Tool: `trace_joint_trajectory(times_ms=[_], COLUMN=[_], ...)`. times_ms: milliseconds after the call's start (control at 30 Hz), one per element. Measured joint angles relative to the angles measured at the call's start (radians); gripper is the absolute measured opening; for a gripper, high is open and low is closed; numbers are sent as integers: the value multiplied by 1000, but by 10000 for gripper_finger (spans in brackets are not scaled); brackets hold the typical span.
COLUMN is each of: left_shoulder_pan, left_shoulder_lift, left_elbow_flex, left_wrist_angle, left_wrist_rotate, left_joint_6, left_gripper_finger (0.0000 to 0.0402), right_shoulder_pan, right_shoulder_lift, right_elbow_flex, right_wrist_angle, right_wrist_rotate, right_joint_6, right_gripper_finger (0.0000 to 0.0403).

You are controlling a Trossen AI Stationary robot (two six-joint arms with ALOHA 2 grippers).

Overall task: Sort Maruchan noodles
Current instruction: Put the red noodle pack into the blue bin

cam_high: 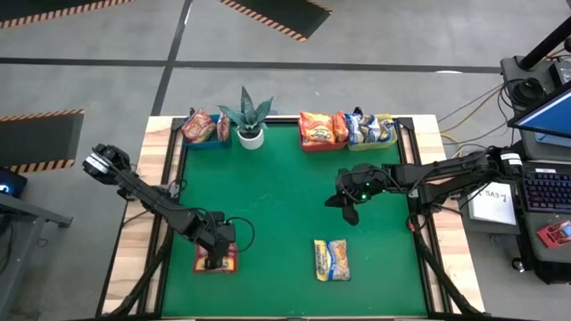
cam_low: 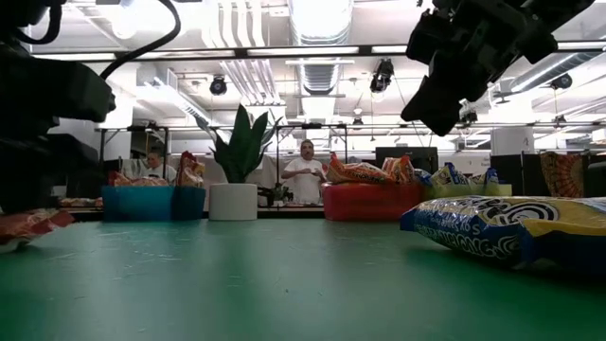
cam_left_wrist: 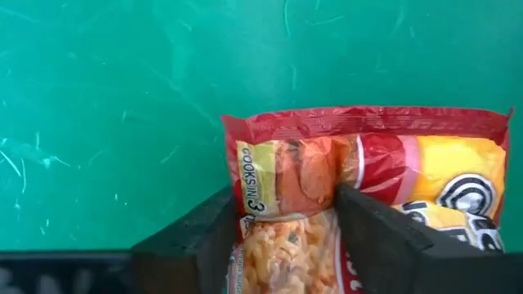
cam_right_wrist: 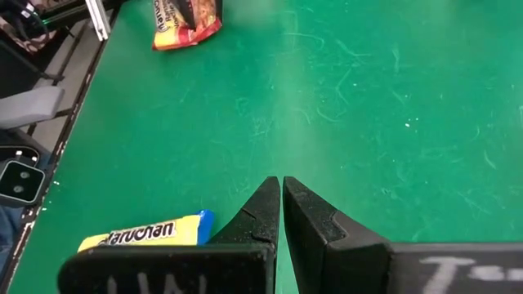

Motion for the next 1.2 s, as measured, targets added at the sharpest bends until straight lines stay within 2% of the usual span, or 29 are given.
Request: trace_joint_trajectory(times_ms=[267, 333, 433, 633, 833, 1033, 1200], left_shoulder_pan=[0, -1, 1, 1, 1, 16, 112], left_shoulder_lift=[0, -1, -19, -118, -279, -438, -535], left_elbow_flex=[20, 26, 41, 66, 73, 73, 74], left_wrist_angle=[-5, -7, -9, -59, -104, -203, -270], left_wrist_rotate=[-1, -41, -160, -333, -639, -1076, -1382], left_joint_6=[28, 28, 40, 67, 86, 69, 89], left_gripper_finger=[20, 13, 13, 3, 1, 1, 0], right_shoulder_pan=[0, 0, 0, 0, 0, 0, 0], right_shoulder_lift=[0, 0, 0, 0, 0, 0, 0], right_elbow_flex=[-3, -5, -5, -5, -10, -11, -11], right_wrist_angle=[-1, 0, 0, 1, 31, 33, 51], right_wrist_rotate=[0, 0, 0, 1, 2, 2, 32], right_joint_6=[-4, -4, -4, -9, -20, -23, -31], right_gripper_finger=[9, 9, 9, 9, 9, 9, 9])
